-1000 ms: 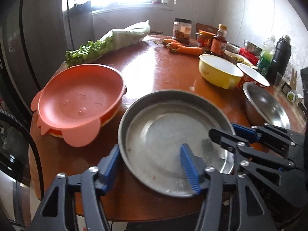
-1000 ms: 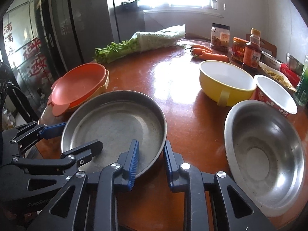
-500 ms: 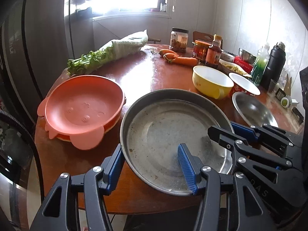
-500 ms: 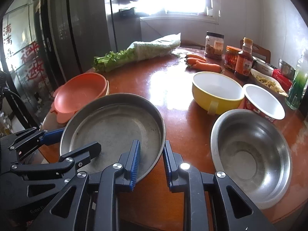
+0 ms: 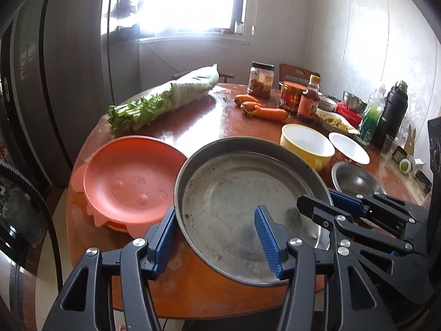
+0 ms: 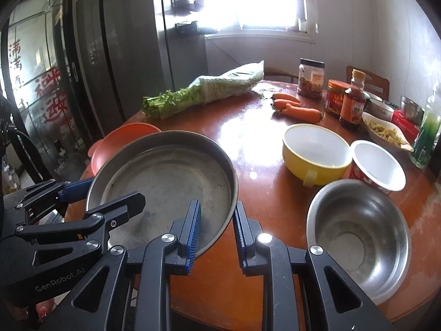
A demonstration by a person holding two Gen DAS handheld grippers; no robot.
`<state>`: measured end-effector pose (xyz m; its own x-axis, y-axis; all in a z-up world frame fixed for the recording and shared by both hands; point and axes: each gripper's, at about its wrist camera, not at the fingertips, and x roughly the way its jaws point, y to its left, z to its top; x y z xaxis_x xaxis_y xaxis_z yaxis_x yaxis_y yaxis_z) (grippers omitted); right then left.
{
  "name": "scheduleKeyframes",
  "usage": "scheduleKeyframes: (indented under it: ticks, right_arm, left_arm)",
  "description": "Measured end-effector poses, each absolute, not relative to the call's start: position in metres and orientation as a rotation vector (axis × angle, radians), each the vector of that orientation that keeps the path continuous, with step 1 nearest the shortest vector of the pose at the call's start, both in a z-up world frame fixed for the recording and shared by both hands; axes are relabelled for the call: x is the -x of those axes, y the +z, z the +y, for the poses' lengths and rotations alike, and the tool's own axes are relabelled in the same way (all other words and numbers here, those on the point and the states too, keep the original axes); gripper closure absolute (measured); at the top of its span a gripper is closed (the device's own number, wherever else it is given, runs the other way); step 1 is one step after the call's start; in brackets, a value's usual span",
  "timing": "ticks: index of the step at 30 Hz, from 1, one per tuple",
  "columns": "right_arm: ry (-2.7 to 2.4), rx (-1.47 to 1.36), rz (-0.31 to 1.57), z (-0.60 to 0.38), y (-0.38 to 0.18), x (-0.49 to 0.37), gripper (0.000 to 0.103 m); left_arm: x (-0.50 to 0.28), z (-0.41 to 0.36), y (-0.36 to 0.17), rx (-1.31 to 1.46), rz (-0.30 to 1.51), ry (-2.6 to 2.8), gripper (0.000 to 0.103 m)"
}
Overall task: Organize plates and bowls
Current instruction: 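Grasp the steel pan rim with both grippers and lift it toward the plate stack, then carry the steel pan over the pink plate stack and lower it on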
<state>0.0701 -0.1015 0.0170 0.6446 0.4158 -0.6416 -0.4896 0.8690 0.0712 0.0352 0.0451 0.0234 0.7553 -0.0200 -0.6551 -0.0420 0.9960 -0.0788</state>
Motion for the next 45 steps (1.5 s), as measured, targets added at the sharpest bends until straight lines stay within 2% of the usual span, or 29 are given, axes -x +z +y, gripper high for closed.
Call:
scheduleKeyframes:
  ticks: [34,45]
  right_arm:
    - [0.641,0.146,0.596,-0.014,0.063,-0.094,0.078]
    - [0.680,0.164,0.628,0.018,0.052,-0.112,0.078]
  left_arm:
    - [-0.045,0.126,0.076,0.099,0.586,0.139,0.047]
    - [-0.059,0.153,0.070,0.101,0.582,0.176,0.047]
